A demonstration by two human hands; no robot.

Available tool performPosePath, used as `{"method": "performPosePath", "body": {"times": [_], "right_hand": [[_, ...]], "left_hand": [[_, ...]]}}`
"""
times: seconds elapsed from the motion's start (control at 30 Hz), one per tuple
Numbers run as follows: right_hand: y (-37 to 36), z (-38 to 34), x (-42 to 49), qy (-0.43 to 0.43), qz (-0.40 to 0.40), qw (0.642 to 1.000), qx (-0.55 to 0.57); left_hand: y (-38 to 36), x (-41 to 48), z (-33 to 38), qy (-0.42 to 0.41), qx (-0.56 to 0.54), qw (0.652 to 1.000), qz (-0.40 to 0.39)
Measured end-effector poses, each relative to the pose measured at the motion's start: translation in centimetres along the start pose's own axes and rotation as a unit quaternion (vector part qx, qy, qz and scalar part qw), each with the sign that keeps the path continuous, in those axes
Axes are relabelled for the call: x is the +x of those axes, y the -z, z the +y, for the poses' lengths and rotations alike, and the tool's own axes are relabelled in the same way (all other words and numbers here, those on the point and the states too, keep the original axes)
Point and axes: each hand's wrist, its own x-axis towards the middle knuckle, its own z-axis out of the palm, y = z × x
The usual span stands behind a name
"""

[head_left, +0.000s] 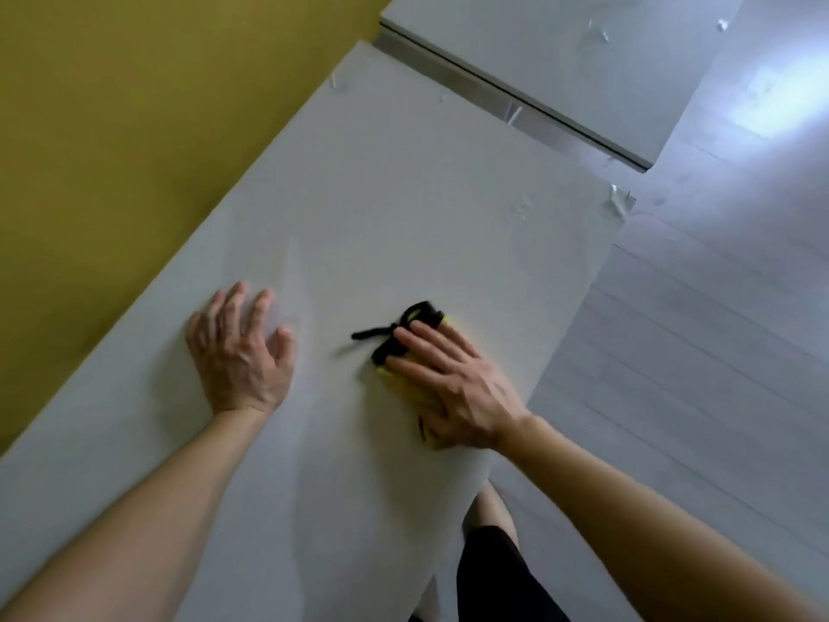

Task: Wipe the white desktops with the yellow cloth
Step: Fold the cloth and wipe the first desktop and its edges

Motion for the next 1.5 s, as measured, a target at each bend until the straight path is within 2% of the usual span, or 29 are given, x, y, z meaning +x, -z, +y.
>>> {"method": "performPosePath", "body": {"times": [0.07,0.13,0.2,0.23,0.27,0.33,0.37,0.4,0.47,0.53,0.6,0.73,0.8,0.87,0.93,1.0,1.07,1.13,1.17,1.27,1.37,1.43,1.5], "right_hand": [[2.7,6.5,0.0,-0.145,0.054,0.988,-0.029],[4.4,10.1,0.1,-0.277,0.09,0.955,-0.051],[3.3,8.1,1.0,-0.358,0.129,0.924,-0.047],[2.2,5.3,1.2,-0.364,0.14,0.92,-0.045],[1.1,2.0,0.9,-0.331,0.132,0.934,-0.035],[-1.0,-3.5,-1.0,-0.177,0.055,0.983,0.005],[-1.2,-4.4,-1.9,-0.099,0.017,0.995,0.019],[-1.0,-3.7,-2.6,-0.039,-0.005,0.999,0.028],[0.0,0.2,-3.4,0.01,-0.019,0.999,0.034],[1.8,5.3,-3.4,-0.025,0.004,0.999,0.028],[4.2,11.5,-2.8,-0.116,0.052,0.992,0.001],[8.5,22.1,0.7,-0.307,0.117,0.943,-0.047],[8.7,23.0,2.3,-0.365,0.134,0.92,-0.052],[7.6,20.3,2.7,-0.397,0.157,0.903,-0.052],[5.9,14.7,1.5,-0.354,0.15,0.922,-0.042],[4.3,10.1,-0.5,-0.236,0.091,0.967,-0.015],[4.6,10.6,-2.1,-0.105,0.03,0.994,0.01],[6.2,15.4,-1.6,-0.05,0.003,0.999,0.009],[7.3,18.4,-0.6,-0.07,0.023,0.997,-0.005],[9.9,25.8,3.2,-0.239,0.103,0.965,-0.045],[9.0,25.2,6.1,-0.355,0.134,0.923,-0.058],[7.3,19.9,6.4,-0.345,0.157,0.924,-0.055],[5.0,13.5,4.7,-0.221,0.117,0.968,-0.03]], "left_hand": [[0.0,0.1,-0.1,-0.003,0.007,1.0,-0.018],[0.1,0.1,-0.1,-0.001,0.012,0.999,-0.043],[0.5,0.3,0.1,0.013,0.02,0.998,-0.065],[0.7,0.5,0.4,0.016,0.024,0.997,-0.071],[1.1,0.7,1.0,0.013,0.026,0.997,-0.072],[1.4,1.4,3.2,-0.015,0.023,0.997,-0.074],[1.4,1.8,4.9,-0.043,0.015,0.996,-0.074],[1.1,2.2,6.7,-0.071,0.002,0.995,-0.073],[0.2,2.9,10.9,-0.101,-0.033,0.992,-0.068],[-1.0,4.2,15.0,-0.112,-0.061,0.99,-0.06],[-2.5,5.6,18.1,-0.117,-0.076,0.989,-0.058],[-5.1,7.1,20.5,-0.117,-0.075,0.989,-0.045],[-5.8,6.8,20.3,-0.122,-0.078,0.989,-0.03],[-6.0,6.6,20.2,-0.123,-0.079,0.989,-0.025],[-5.7,6.4,20.3,-0.118,-0.081,0.989,-0.022],[-5.5,6.6,20.4,-0.116,-0.084,0.989,-0.027],[-5.5,6.5,20.4,-0.116,-0.088,0.989,-0.032],[-5.5,6.5,20.5,-0.114,-0.088,0.989,-0.029],[-5.5,6.6,20.6,-0.114,-0.089,0.989,-0.028],[-5.6,6.8,20.7,-0.114,-0.097,0.988,-0.024],[-5.5,6.8,20.6,-0.112,-0.093,0.989,-0.024],[-5.3,6.8,20.6,-0.111,-0.096,0.989,-0.031],[-5.3,6.8,20.5,-0.111,-0.099,0.988,-0.032]]}}
